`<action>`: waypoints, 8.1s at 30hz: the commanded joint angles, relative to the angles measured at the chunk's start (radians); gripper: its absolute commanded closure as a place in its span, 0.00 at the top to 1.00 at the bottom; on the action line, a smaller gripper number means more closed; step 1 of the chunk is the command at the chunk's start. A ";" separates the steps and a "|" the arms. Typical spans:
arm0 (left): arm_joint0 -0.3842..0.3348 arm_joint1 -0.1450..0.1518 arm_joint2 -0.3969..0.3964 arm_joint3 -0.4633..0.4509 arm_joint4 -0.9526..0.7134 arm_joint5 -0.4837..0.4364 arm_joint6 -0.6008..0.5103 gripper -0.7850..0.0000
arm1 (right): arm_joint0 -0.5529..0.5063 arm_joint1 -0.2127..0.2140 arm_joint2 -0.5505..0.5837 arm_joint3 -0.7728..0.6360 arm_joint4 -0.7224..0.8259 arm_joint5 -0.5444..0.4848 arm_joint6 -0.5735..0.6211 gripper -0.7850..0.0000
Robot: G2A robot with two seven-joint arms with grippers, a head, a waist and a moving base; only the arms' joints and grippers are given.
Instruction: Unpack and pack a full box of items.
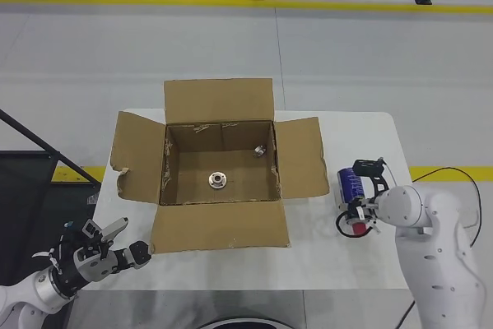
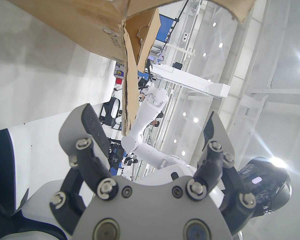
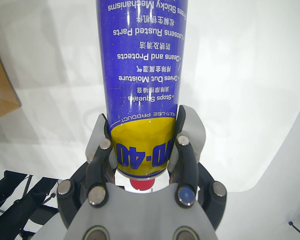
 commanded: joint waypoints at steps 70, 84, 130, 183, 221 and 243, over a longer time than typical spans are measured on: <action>0.000 0.000 0.000 0.000 0.000 0.000 0.000 1.00 | 0.016 0.009 -0.089 0.053 0.016 0.039 -0.040 0.86; 0.000 0.000 0.000 0.000 0.000 0.000 0.000 1.00 | 0.033 0.011 -0.098 0.064 0.022 0.037 -0.044 0.89; 0.000 0.001 0.002 -0.004 -0.009 -0.009 0.032 1.00 | 0.251 -0.037 -0.378 -0.390 -0.287 0.178 -0.109 1.00; 0.032 0.004 -0.020 -0.012 -0.076 -0.052 0.138 1.00 | 0.229 -0.156 -0.617 -0.292 -0.430 0.386 -0.370 1.00; 0.067 0.005 -0.046 0.011 -0.096 -0.069 0.113 1.00 | 0.332 -0.359 -0.836 0.094 -0.295 0.646 -0.626 1.00; 0.058 0.006 -0.055 0.053 -0.118 -0.073 0.112 1.00 | 0.437 -0.483 -0.805 0.424 -0.122 0.790 -0.670 1.00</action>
